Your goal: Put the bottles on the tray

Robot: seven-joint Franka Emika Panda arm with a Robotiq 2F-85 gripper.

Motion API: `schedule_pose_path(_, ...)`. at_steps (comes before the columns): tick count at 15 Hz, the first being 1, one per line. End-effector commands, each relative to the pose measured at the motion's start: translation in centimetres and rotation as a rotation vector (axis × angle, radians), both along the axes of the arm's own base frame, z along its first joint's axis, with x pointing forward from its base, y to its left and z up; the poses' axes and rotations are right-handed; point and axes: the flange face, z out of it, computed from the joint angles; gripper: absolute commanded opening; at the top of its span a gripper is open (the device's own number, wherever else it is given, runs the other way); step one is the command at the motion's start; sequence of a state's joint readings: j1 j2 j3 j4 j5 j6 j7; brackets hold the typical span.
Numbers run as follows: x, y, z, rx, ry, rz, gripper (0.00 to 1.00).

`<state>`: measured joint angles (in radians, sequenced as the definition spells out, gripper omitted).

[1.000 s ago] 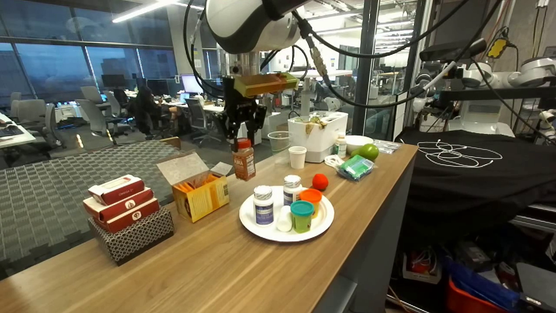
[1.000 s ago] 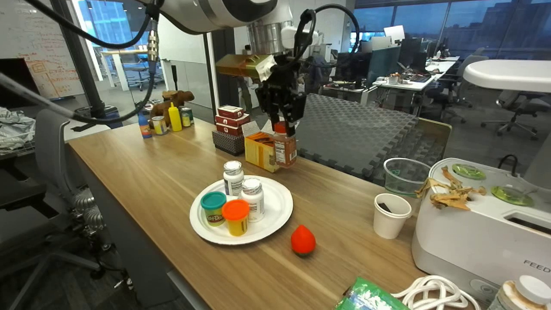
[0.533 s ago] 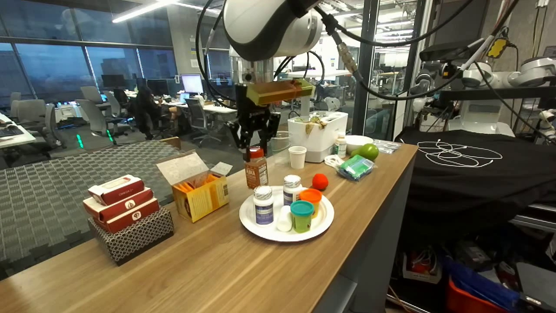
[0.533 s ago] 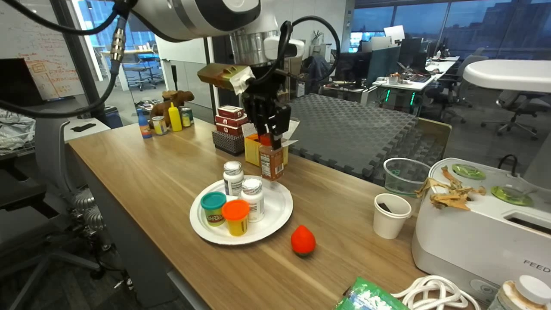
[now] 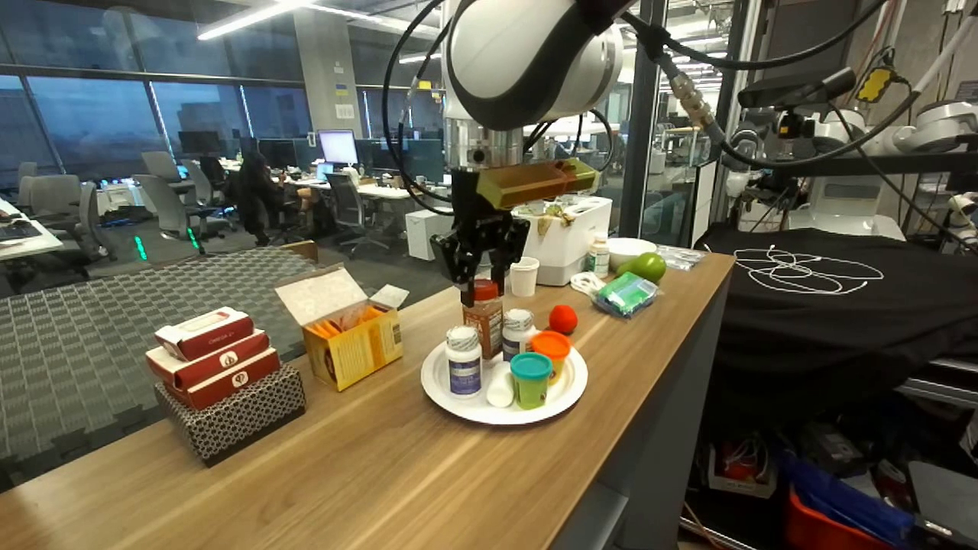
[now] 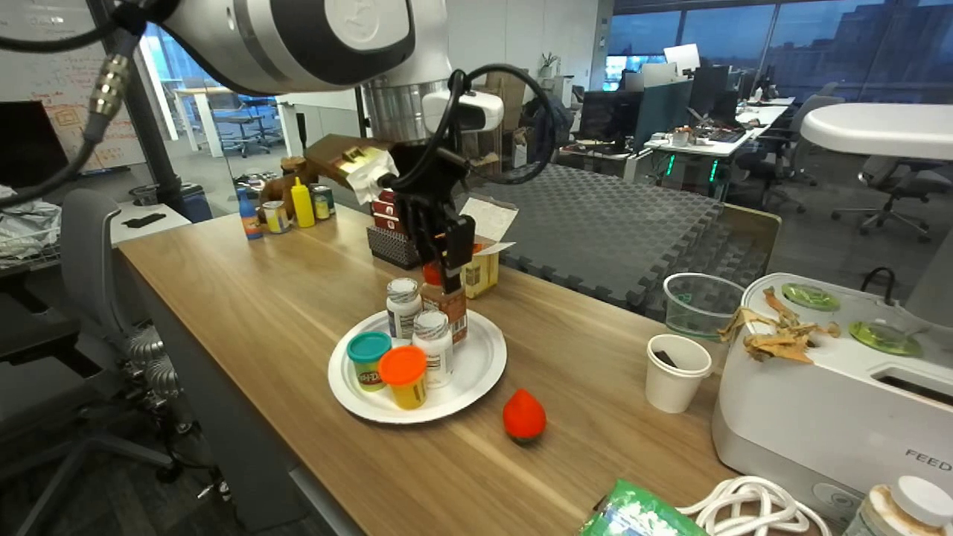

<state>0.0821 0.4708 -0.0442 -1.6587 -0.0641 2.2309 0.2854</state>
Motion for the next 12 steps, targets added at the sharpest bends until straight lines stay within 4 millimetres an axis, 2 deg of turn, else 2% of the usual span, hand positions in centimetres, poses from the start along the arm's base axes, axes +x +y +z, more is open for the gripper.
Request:
schedule_pose_path(1,-1.7,0.2,0.6,0.033,-0.056,-0.013,0.24)
schedule_pose_path(8,-1.9,0.4,-0.2,0.034,-0.1,0.0,0.24)
schedule_pose_path(9,-1.9,0.5,-0.4,0.033,-0.1,0.005,0.38)
schedule_pose_path(10,-1.9,0.6,-0.5,0.03,-0.102,0.007,0.74)
schedule_pose_path(11,-1.9,0.6,-0.5,0.029,-0.104,0.008,0.74)
schedule_pose_path(12,-1.9,0.6,-0.5,0.028,-0.104,0.008,0.81)
